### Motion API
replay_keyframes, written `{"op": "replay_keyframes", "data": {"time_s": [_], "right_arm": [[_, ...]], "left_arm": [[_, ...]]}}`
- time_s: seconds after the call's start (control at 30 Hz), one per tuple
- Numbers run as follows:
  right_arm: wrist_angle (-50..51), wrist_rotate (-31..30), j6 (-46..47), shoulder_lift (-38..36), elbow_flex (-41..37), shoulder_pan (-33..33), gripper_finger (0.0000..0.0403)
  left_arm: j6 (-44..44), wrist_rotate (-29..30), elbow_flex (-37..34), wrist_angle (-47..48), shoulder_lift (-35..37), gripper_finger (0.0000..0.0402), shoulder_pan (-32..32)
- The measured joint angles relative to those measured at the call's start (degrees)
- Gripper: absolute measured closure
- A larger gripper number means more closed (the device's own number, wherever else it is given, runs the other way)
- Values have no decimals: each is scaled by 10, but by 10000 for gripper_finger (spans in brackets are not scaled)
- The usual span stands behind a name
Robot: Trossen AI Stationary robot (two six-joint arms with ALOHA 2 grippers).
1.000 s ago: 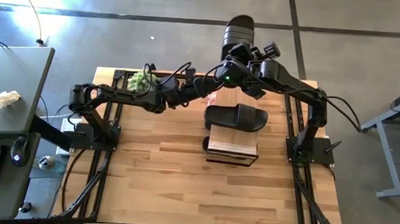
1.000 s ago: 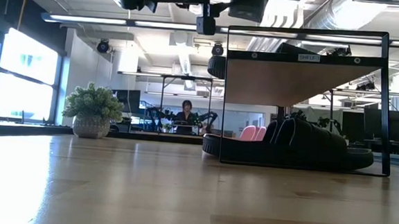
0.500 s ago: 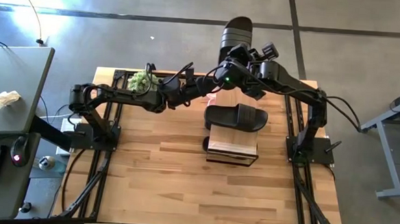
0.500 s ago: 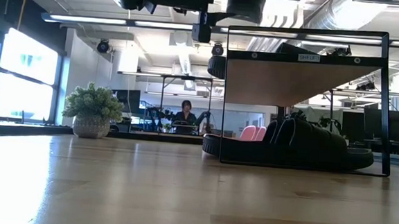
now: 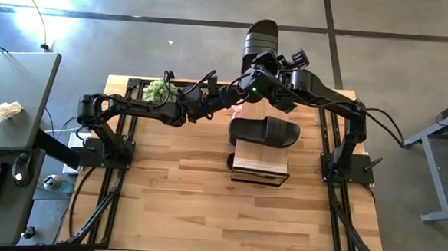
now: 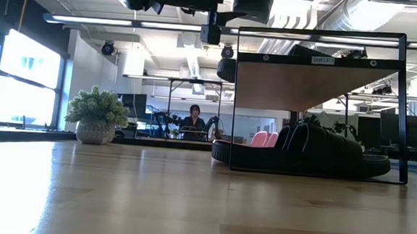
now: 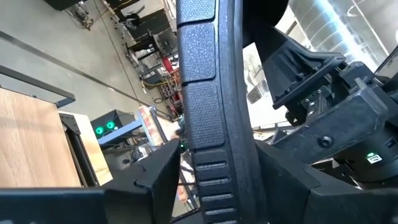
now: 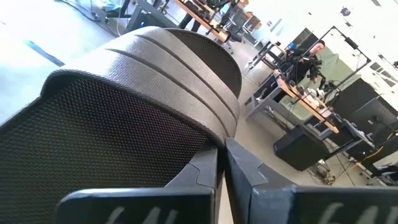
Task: Pick and place slides into the shelf
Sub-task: Put the black slipper on the shelf
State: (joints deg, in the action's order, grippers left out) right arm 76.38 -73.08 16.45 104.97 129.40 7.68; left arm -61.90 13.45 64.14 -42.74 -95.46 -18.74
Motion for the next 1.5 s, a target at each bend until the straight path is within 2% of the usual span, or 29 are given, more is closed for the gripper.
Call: {"op": "replay_keyframes", "data": {"time_s": [0.1,0.3,0.67,0.8,1.03,1.17,1.37,1.5], "right_arm": [[1,5,0,0,0,-1,403],[8,-5,0,0,0,-11,403],[81,-5,-10,-6,0,-32,370],[102,-2,-19,-11,0,-40,338],[136,-5,-44,-19,0,-66,266],[137,-14,-76,-44,0,-105,239],[136,-25,-60,-115,0,-166,232],[136,21,-12,-179,0,-194,236]], "left_arm": [[1,0,0,1,0,248,0],[19,4,0,10,0,342,0],[46,-5,0,14,0,343,-5],[46,-11,0,21,0,333,-8],[55,-26,0,25,0,345,-14],[48,-115,0,30,0,345,-37],[11,-314,0,46,4,346,-105],[-27,-460,2,92,17,346,-159]]}}
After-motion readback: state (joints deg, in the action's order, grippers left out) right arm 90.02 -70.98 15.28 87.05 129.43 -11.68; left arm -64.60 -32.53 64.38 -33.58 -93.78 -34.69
